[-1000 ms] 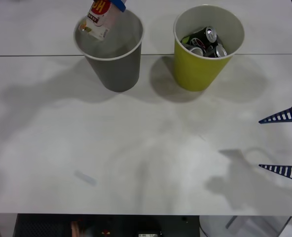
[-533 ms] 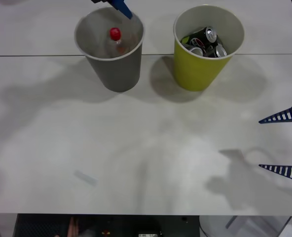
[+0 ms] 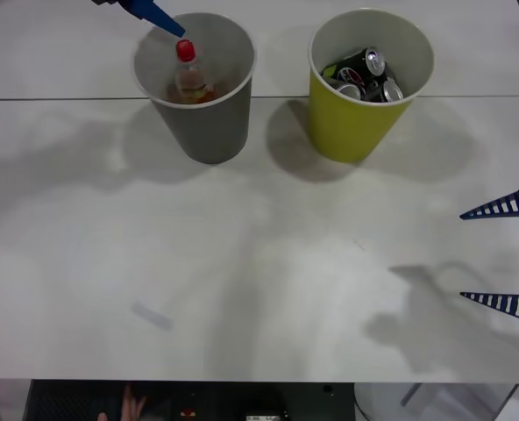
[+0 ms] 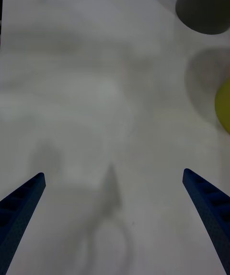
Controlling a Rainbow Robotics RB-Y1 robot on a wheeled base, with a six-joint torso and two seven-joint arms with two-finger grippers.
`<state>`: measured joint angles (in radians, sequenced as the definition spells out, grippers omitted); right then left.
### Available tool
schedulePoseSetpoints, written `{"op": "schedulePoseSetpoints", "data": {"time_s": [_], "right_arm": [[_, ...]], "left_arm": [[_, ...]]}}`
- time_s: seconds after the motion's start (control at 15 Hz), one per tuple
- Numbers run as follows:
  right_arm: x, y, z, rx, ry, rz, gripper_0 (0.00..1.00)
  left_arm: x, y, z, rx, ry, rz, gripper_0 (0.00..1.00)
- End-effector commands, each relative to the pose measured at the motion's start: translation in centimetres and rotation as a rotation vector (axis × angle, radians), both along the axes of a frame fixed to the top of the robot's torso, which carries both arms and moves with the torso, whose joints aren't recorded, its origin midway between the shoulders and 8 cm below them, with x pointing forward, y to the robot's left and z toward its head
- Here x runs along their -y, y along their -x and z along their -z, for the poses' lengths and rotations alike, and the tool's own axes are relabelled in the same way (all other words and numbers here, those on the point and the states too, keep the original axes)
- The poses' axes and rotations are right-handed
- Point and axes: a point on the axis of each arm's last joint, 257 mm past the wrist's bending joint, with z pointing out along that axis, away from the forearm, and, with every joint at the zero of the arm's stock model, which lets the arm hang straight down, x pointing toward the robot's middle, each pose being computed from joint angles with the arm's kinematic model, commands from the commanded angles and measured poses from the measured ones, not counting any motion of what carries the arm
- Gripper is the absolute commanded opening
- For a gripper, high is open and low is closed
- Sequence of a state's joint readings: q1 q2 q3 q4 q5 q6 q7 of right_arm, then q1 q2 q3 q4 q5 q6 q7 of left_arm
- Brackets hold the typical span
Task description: Put the can into the green bin and the plastic bottle into the gray bin
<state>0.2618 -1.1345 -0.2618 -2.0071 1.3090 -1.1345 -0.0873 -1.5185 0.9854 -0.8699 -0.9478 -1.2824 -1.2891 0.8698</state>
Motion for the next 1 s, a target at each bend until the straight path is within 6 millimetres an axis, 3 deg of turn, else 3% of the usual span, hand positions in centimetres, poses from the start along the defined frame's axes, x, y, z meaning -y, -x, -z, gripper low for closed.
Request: {"op": "schedulePoseSetpoints", "data": {"time_s": [0.07,0.53,1.0], "right_arm": [[0.0,0.0,0.0,0.000,0.000,0.000,1.00],[0.0,0.0,0.0,0.000,0.000,0.000,1.00],[0.0,0.0,0.0,0.000,0.000,0.000,1.00]], "left_arm": [[-2.2,1.8,0.8,0.007,0.021,0.044,1.00],[-6.1,6.3,1.9,0.042,0.048,0.101,1.00],[-9.5,10.8,6.8,0.167,0.041,0.246,1.00]]}}
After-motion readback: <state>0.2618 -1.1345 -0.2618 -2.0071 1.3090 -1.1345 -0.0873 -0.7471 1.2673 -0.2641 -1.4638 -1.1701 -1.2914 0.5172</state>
